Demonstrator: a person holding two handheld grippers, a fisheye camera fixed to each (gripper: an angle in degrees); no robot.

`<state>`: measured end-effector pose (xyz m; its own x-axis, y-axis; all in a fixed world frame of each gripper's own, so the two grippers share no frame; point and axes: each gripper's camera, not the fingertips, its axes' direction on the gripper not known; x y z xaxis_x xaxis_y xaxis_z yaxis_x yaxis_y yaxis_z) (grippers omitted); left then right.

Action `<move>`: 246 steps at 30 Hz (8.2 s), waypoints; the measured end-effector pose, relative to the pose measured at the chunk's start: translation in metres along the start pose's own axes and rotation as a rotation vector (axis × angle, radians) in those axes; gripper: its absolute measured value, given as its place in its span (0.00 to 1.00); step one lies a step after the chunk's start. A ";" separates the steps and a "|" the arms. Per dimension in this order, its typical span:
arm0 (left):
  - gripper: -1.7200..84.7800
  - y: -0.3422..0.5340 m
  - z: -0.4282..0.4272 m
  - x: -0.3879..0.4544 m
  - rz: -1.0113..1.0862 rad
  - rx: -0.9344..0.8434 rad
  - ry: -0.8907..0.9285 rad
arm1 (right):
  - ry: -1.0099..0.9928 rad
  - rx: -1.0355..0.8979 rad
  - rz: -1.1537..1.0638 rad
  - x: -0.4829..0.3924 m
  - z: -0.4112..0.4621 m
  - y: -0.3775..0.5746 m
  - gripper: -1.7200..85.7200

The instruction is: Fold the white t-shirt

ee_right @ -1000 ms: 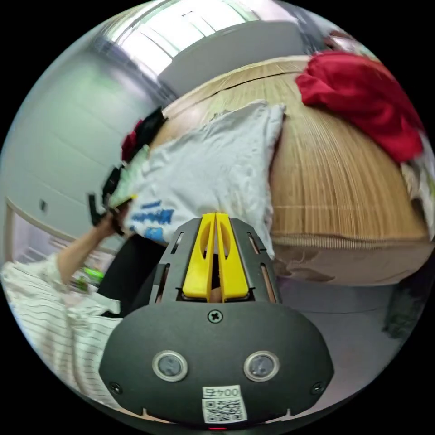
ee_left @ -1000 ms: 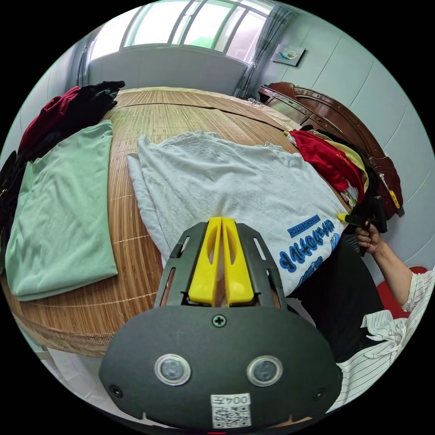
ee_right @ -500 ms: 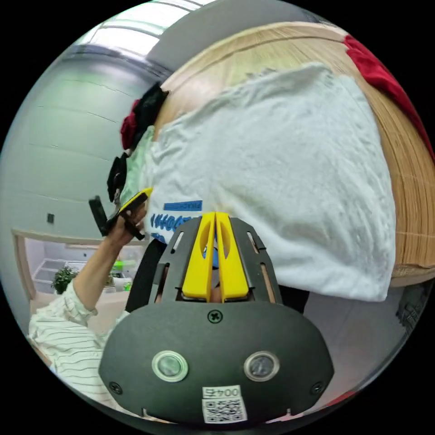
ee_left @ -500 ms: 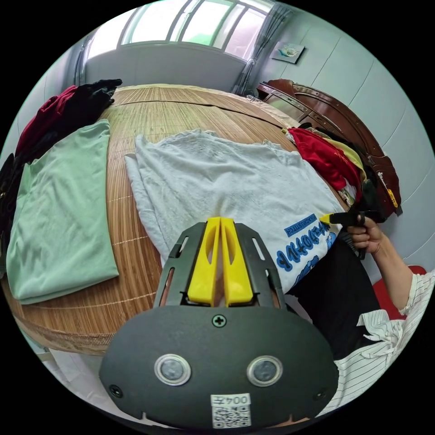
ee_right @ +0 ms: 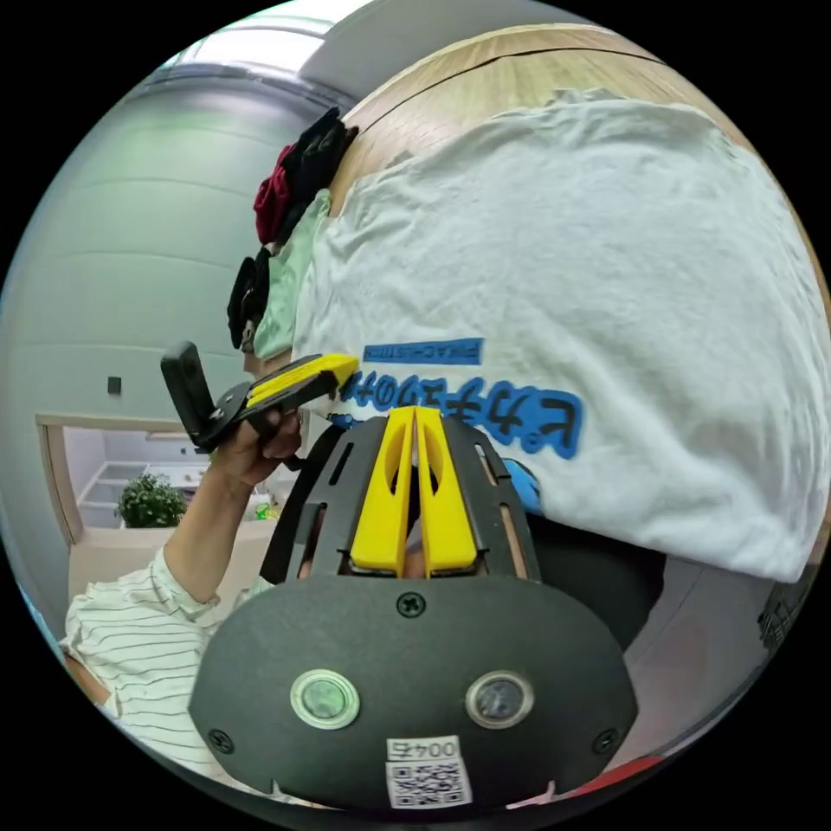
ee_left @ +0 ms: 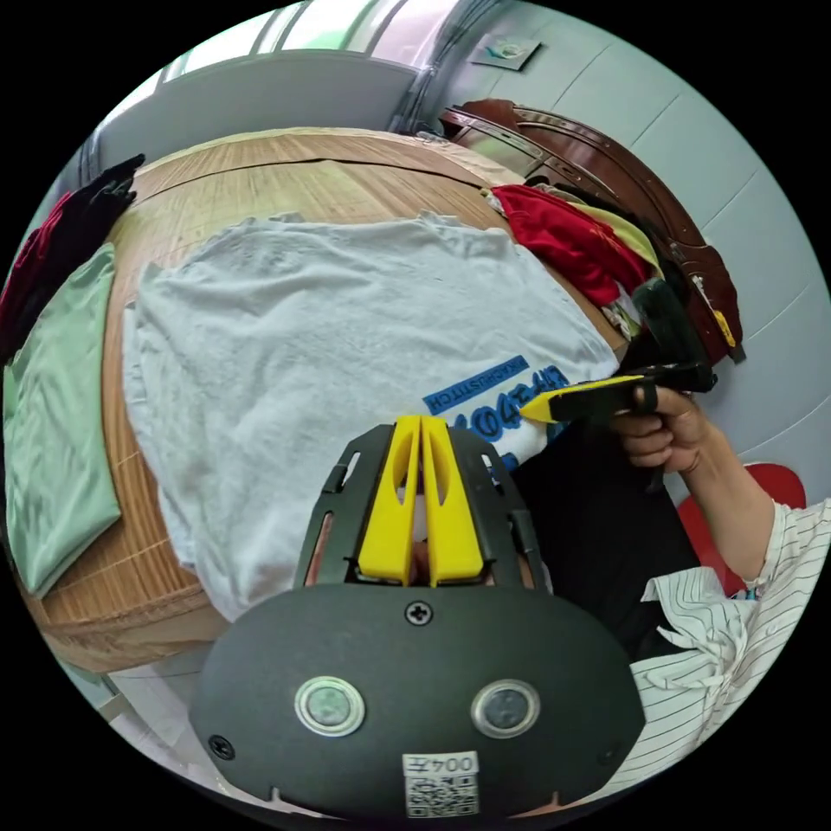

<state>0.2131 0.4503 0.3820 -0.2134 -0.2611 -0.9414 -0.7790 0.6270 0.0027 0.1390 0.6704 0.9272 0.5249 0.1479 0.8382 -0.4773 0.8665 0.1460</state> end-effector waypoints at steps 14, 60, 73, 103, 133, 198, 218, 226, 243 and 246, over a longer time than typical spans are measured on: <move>0.02 -0.056 -0.029 0.008 0.093 0.123 -0.136 | 0.343 0.195 -0.139 -0.013 -0.047 0.004 0.01; 0.02 -0.128 0.054 -0.092 0.032 0.042 -0.059 | 0.213 0.227 -0.014 0.098 0.018 -0.217 0.01; 0.02 -0.134 0.057 -0.095 0.031 0.040 -0.058 | 0.293 0.403 0.138 0.130 -0.013 -0.181 0.01; 0.03 -0.149 0.054 -0.083 0.014 0.039 -0.054 | 0.643 0.351 0.045 0.029 0.044 -0.129 0.01; 0.02 -0.186 -0.007 0.017 0.079 0.251 0.008 | 0.787 0.184 -0.047 -0.055 0.138 -0.086 0.01; 0.05 0.206 -0.107 -0.004 -0.420 0.405 0.003 | 0.512 0.391 -0.026 -0.096 -0.118 -0.214 0.05; 0.04 0.222 -0.105 -0.052 -0.419 0.323 -0.046 | 0.623 0.203 -0.056 -0.014 -0.099 -0.406 0.06; 0.10 0.285 -0.122 -0.105 -0.595 0.374 0.141 | 0.214 0.411 -0.061 -0.055 -0.142 -0.186 0.05; 0.14 0.321 -0.062 -0.195 -0.910 0.454 0.555 | 0.041 0.541 0.103 -0.037 -0.148 0.094 0.05; 0.11 0.317 -0.069 -0.198 -0.901 0.484 0.571 | 0.066 0.518 0.063 -0.055 -0.123 0.107 0.06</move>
<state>-0.0322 0.6502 0.5922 -0.0281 -0.9681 -0.2488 -0.5042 0.2286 -0.8328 0.1456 0.8136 0.8322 0.5190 0.2359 0.8216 -0.7864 0.5085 0.3508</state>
